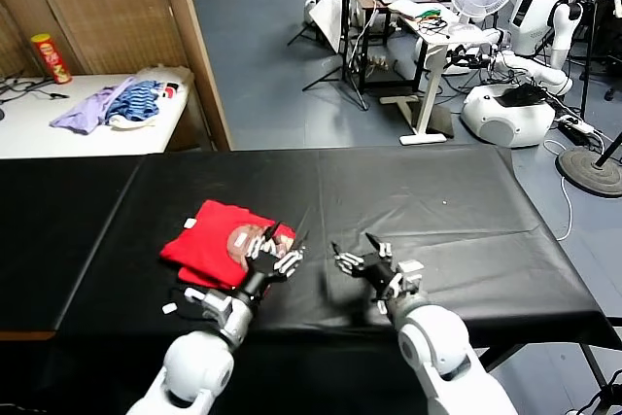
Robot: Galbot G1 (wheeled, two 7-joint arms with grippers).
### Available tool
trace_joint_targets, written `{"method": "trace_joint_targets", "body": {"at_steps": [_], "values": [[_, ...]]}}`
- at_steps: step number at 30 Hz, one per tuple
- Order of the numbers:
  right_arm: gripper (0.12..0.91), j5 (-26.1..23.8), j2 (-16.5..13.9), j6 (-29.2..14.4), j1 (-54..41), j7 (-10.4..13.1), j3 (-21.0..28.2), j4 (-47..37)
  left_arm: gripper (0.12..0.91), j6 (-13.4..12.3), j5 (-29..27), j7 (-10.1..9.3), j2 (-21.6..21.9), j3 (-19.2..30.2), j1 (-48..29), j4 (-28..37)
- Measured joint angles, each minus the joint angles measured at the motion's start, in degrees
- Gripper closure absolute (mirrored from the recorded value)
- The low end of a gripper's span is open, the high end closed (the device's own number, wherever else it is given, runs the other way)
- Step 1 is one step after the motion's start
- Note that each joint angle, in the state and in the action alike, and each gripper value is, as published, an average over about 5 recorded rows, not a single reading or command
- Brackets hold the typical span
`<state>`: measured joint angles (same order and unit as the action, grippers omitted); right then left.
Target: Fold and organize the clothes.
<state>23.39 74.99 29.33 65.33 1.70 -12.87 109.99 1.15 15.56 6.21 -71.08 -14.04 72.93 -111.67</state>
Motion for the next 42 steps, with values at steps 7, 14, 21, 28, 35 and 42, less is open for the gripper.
{"method": "trace_joint_targets", "body": {"at_steps": [7, 14, 21, 28, 35, 42], "values": [[0.227, 5.5, 2.6, 1.8, -5.9, 1.1, 6.0, -6.0, 0.233, -2.6, 2.5, -0.34, 1.4, -2.7, 1.4, -2.5], [0.251, 9.7, 5.6, 2.0, -10.6, 3.1, 10.1, -12.9, 0.232, -3.7, 2.5, -1.2, 2.0, -5.8, 4.4, -4.7], [0.598, 7.9, 7.0, 1.1, -13.1, 1.8, 10.8, -17.3, 0.232, -4.1, 2.8, -1.87, 1.9, -8.6, 7.2, -6.2], [0.888, -3.0, 6.1, -6.0, -17.2, -3.8, 11.6, -23.6, 0.232, -4.8, 2.2, -2.45, 1.2, -10.6, 9.2, -6.3], [0.74, -11.1, 3.5, -13.3, -16.5, -8.0, 10.4, -23.2, 0.232, -4.8, 2.5, -5.1, 1.4, -12.3, 10.8, -5.0], [0.374, -14.6, -1.6, -19.6, -8.5, -4.4, 6.5, -14.0, 0.232, -3.2, 3.5, -6.93, 2.6, -13.1, 12.6, -4.1]]}}
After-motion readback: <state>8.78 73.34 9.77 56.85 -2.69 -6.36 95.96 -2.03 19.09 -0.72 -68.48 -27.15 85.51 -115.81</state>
